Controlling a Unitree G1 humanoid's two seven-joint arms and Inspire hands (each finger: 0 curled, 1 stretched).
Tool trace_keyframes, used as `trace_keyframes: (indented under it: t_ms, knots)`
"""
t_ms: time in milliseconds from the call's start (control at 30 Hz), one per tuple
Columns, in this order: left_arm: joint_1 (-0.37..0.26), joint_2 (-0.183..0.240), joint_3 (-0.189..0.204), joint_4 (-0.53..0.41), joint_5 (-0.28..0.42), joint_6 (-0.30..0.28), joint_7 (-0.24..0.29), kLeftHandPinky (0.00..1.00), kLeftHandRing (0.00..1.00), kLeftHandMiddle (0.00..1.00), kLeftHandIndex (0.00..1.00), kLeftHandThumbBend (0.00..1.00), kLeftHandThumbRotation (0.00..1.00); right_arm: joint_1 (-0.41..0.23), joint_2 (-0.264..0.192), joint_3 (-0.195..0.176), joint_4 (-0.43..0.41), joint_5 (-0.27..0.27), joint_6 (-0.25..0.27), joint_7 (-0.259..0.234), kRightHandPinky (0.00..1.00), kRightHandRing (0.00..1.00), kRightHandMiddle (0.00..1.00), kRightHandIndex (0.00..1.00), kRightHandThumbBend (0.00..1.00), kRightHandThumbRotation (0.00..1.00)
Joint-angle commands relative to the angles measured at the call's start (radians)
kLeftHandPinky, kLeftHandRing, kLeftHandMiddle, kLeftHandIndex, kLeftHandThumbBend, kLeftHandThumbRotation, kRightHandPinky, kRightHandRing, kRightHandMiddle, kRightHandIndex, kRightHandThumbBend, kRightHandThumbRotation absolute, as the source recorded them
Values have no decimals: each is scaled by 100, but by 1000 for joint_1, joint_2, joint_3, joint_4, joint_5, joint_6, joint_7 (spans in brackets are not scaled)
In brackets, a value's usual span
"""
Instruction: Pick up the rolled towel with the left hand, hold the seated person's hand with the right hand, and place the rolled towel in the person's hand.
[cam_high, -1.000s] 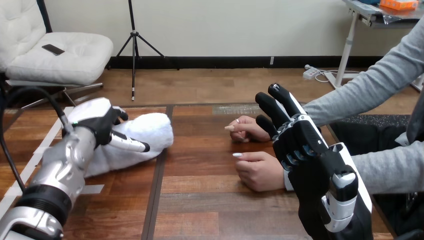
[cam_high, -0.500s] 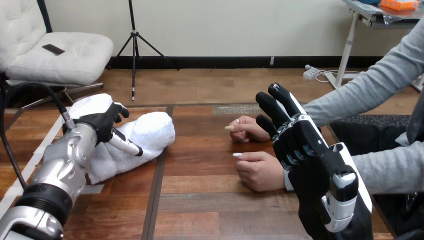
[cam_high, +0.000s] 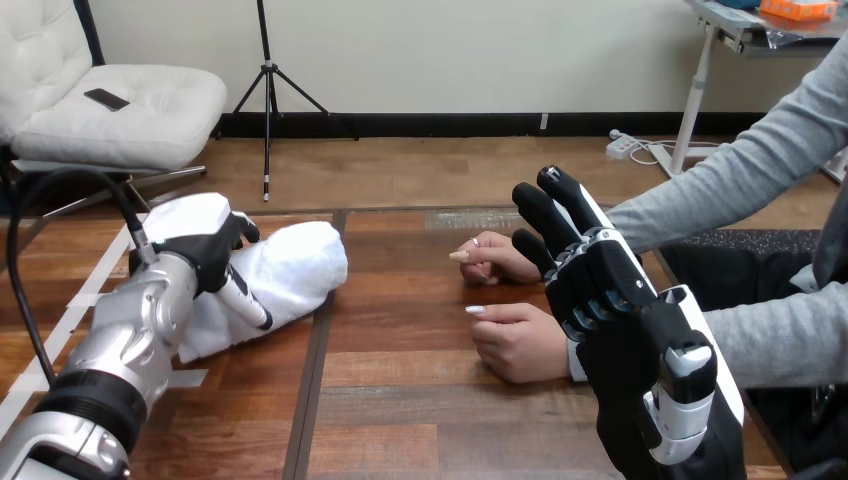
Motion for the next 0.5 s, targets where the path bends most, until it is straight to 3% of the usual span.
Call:
trace_keyframes:
  t_ms: [0,200,467]
  knots:
    - [-99,-10,-32,42,29,-30,31,81,85,84,83,94,13,-47,17,-5,-26,13,-26,-4,100,100,94,95,92,100]
    - [-120,-12,-55,86,48,-61,51,89,86,86,85,97,19,-41,13,-4,-34,15,-21,-4,100,100,94,95,92,100]
    - [-151,-26,-81,132,73,-57,46,92,88,89,88,99,31,-41,15,-7,-33,9,-29,-8,100,100,95,96,92,100]
